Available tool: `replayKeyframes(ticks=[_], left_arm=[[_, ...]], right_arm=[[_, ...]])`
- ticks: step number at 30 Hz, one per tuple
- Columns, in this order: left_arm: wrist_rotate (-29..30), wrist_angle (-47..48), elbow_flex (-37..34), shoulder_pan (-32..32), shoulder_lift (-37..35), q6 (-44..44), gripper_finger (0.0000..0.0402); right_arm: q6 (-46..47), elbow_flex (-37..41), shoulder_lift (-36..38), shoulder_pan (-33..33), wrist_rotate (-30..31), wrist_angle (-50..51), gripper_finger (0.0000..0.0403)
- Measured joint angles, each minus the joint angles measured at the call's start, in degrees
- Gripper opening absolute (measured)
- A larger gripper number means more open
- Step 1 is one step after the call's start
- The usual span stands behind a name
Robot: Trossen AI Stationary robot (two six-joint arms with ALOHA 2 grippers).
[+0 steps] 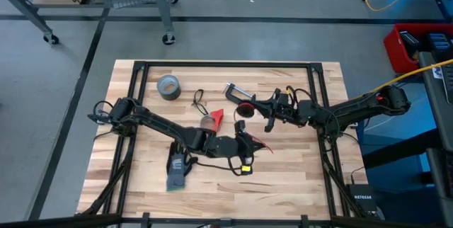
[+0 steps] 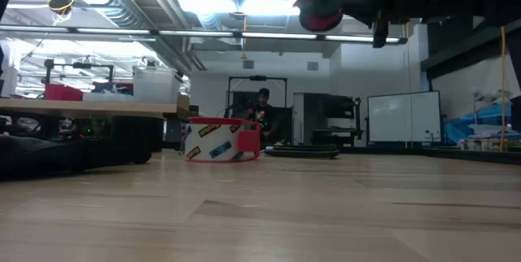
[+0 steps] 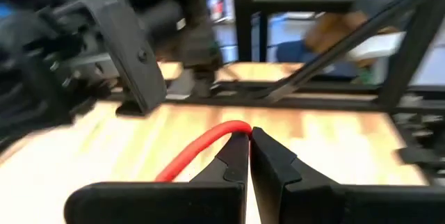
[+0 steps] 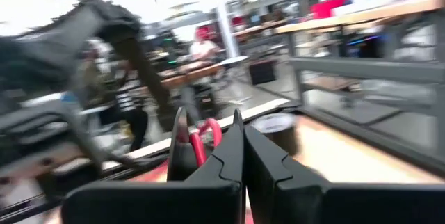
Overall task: Coil cords
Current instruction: Coil the red wire onto the spool
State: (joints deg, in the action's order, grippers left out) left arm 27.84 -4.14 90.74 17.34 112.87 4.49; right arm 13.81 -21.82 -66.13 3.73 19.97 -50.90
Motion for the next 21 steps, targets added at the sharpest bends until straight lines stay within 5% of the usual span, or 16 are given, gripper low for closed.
replayKeyframes(ticks=[5,11,21], left_arm=[[7.42,2.57,-0.04,0.15,0.33,2.41,0.0000],[8.78,2.98,-2.31,-1.04,0.51,7.57,0.0000],[0.46,3.45,-2.31,-4.14,0.53,16.26,0.0000]], right_arm=[[-0.92,0.00,0.00,0.00,5.93,-2.69,0.0005],[-5.44,0.00,0.02,0.00,6.03,-8.35,0.0005],[-11.51,0.00,0.02,0.00,8.16,-16.93,0.0005]])
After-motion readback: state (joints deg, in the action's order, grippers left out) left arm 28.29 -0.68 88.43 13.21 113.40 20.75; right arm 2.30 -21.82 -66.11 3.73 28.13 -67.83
